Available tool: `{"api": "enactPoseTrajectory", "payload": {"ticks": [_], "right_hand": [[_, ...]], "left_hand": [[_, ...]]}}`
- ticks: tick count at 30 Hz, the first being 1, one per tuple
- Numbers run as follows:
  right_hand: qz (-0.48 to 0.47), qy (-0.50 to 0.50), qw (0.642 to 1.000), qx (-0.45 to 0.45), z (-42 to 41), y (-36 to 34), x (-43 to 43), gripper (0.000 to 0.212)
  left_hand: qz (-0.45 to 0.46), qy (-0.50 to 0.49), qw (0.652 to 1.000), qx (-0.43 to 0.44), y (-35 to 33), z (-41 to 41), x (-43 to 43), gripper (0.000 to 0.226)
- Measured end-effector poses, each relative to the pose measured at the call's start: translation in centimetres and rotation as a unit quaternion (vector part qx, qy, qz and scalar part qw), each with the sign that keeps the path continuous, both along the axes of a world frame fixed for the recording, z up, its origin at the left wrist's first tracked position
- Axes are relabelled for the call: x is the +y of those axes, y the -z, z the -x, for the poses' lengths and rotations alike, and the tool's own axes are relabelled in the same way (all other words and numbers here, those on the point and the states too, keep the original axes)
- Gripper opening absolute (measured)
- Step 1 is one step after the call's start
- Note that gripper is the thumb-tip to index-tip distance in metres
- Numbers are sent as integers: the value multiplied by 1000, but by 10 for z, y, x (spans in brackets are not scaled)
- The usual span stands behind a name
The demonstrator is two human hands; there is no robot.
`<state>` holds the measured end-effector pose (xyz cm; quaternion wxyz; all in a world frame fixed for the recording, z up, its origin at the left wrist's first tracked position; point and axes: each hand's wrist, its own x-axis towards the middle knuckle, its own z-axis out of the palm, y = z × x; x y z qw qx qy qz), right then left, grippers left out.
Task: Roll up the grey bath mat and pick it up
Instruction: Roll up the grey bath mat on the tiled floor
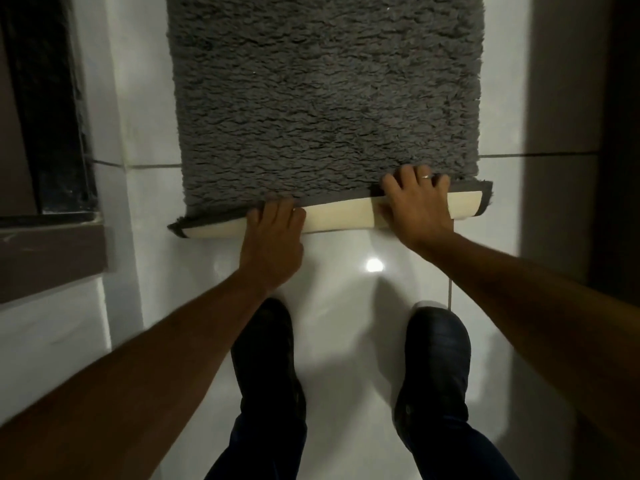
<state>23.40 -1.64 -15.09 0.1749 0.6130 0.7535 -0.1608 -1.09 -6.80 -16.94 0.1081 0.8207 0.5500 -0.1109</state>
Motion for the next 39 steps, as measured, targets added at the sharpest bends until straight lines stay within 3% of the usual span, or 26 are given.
{"api": "enactPoseTrajectory", "payload": {"ticks": [3,8,12,15,17,19,20,22,24,25,28,31,33,35,39], "right_hand": [[-30,-23,999,0,-1,4,-5,34],[4,-99,995,-11,-15,9,-10,66],[23,-79,995,54,-18,7,2,35],[106,-37,986,122,-22,-6,12,29],[200,20,969,141,-25,-12,17,34],[271,68,951,131,-24,-13,23,41],[279,81,949,126,-23,-12,27,44],[259,103,952,123,-19,-10,35,47],[171,89,976,105,-15,-7,34,46],[107,67,988,86,-12,-6,31,44],[-37,11,997,65,-5,-2,6,40],[-32,-41,997,54,-10,4,-19,70],[-4,-72,997,13,-16,8,-23,90],[9,-77,997,-7,-16,12,-10,94],[1,-56,998,19,-9,14,29,63]], "left_hand": [[57,-10,997,42,7,2,1,61],[22,14,1000,11,9,5,29,42],[52,-36,993,-96,-3,14,41,33],[147,-33,980,-130,-14,21,48,29],[253,-56,957,-131,-18,24,54,33],[293,-94,941,-140,-21,25,57,43],[245,-79,956,-137,-22,24,55,44],[68,-2,995,-77,-21,18,40,33],[-24,44,998,-42,-16,15,21,32],[-9,46,999,-20,-14,12,14,44],[104,15,992,74,-4,10,5,106],[103,9,989,106,4,5,24,127],[96,5,988,121,5,4,43,127],[75,-1,990,122,5,4,52,117],[45,-29,994,100,1,9,61,84]]}}
